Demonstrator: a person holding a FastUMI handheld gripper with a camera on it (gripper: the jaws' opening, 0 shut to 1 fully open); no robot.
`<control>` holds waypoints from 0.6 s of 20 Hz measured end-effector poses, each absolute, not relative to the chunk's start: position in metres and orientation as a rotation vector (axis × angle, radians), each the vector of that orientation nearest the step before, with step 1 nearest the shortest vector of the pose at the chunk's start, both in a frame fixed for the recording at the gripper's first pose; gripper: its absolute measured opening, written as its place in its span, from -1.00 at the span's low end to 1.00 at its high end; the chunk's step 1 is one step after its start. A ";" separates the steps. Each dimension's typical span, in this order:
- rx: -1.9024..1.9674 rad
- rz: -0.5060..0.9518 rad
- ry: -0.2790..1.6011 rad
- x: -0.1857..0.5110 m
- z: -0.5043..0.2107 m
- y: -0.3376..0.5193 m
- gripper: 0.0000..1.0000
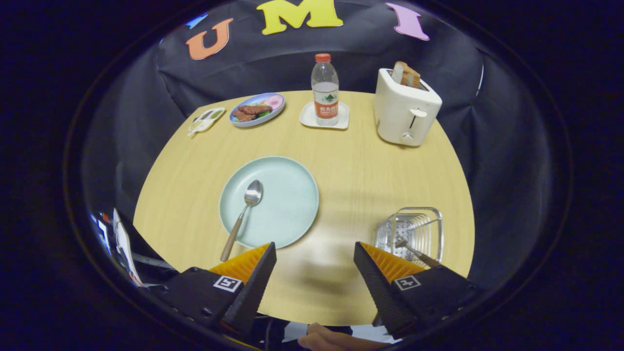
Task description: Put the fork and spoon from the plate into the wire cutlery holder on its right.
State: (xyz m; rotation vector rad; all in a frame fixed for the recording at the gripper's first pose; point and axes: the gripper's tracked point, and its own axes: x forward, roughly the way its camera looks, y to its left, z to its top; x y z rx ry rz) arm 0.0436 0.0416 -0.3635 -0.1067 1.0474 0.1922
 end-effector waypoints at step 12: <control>0.026 0.109 0.961 0.053 -0.417 0.137 0.94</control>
